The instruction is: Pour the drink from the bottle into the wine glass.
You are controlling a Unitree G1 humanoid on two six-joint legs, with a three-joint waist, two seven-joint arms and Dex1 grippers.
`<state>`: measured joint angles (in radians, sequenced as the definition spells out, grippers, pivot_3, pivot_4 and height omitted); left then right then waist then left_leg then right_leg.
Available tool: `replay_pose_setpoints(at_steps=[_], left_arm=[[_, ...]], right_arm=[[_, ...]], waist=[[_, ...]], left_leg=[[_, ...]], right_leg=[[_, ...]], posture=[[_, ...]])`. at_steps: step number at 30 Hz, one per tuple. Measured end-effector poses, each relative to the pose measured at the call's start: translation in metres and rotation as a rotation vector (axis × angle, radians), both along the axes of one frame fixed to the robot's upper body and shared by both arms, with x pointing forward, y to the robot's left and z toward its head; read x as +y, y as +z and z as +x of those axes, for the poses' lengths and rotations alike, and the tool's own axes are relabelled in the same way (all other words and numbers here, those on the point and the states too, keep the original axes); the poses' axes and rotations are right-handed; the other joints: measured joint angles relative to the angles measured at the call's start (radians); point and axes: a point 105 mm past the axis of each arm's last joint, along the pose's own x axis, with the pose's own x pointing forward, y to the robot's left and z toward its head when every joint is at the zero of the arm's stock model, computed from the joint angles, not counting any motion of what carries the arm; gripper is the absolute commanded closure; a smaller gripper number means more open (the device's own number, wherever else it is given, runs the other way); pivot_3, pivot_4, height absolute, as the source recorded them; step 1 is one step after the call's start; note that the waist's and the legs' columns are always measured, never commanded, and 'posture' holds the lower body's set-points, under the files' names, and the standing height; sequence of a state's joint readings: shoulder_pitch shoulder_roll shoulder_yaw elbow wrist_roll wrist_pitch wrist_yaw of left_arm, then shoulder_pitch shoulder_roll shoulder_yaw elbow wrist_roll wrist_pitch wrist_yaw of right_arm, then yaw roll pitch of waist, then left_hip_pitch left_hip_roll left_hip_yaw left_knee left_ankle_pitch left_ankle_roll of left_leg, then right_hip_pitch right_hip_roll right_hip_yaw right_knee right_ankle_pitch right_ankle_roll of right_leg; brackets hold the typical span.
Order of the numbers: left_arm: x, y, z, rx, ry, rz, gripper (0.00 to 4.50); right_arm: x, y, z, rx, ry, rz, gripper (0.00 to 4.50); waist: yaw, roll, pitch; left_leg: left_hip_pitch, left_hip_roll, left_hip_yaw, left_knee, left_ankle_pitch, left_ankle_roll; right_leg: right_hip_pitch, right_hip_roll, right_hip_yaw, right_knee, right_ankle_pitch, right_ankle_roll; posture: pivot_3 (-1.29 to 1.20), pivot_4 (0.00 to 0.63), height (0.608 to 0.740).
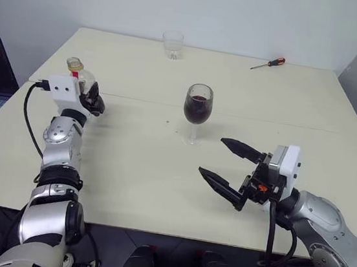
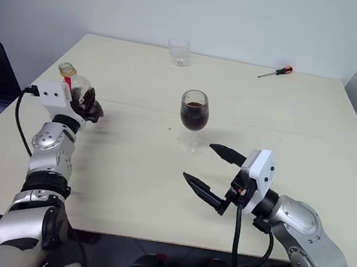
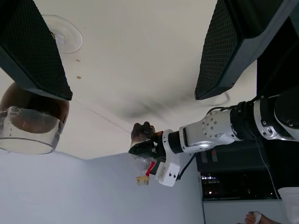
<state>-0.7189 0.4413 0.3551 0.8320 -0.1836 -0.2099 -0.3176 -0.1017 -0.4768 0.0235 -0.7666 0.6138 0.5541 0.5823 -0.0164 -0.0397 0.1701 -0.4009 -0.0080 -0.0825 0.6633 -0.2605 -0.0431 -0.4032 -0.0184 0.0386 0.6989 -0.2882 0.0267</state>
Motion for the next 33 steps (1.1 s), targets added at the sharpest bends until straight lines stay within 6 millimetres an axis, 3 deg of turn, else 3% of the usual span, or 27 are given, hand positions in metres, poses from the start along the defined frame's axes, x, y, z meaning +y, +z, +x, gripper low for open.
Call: replay_pose_setpoints(at_steps=[8,18,25,33], left_arm=[[-0.013,-0.015,0.002,0.033,-0.017,-0.030,3.08],[-0.011,-0.019,-0.003,0.039,0.002,-0.043,0.05],[-0.012,-0.020,-0.015,0.035,-0.009,-0.050,0.02],[-0.021,-0.033,-0.053,0.088,-0.045,-0.077,0.02]], right_arm=[[0.000,0.001,0.002,-0.002,-0.018,0.007,0.00],[0.001,0.002,0.006,-0.008,-0.021,0.007,0.00],[0.000,-0.001,0.007,0.000,-0.029,0.002,0.00],[-0.016,-0.016,0.004,0.050,-0.091,-0.029,0.00]], waist=[[-0.007,0.000,0.000],[-0.009,0.000,0.000],[-0.011,0.000,0.000],[-0.008,0.000,0.000]], left_leg=[[0.000,0.000,-0.001,0.000,0.000,0.000],[0.000,0.000,-0.001,-0.001,0.000,0.000],[0.000,0.001,-0.001,-0.001,0.000,0.000],[0.000,0.001,-0.001,-0.001,0.000,0.000]], right_leg=[[0.000,0.000,0.000,0.000,0.000,0.000],[0.000,0.000,0.000,0.000,0.000,0.000],[0.000,-0.001,0.001,0.000,0.000,0.000],[0.000,-0.001,0.001,-0.001,0.000,0.000]], posture=[[0.00,0.150,0.740],[0.00,0.150,0.740],[0.00,0.150,0.740],[0.00,0.150,0.740]])
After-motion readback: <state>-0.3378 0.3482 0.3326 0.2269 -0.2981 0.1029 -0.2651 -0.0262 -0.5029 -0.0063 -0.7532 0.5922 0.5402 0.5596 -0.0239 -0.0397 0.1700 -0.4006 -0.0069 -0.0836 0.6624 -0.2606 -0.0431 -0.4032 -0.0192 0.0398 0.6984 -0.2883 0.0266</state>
